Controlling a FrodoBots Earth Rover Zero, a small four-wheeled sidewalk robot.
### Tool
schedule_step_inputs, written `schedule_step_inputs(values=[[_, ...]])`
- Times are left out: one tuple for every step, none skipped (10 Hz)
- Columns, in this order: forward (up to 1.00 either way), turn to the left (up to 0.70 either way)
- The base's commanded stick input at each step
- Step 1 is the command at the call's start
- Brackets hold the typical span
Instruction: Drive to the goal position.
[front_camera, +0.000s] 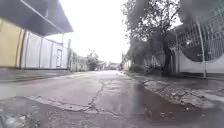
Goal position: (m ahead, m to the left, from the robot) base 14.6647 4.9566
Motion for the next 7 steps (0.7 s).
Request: schedule_step_inputs(values=[[0.70,0.00],[0.70,-0.18],[0.70,-0.35],[0.70,-0.35],[0.70,-0.14],[0.70,0.00],[0.70,0.00]])
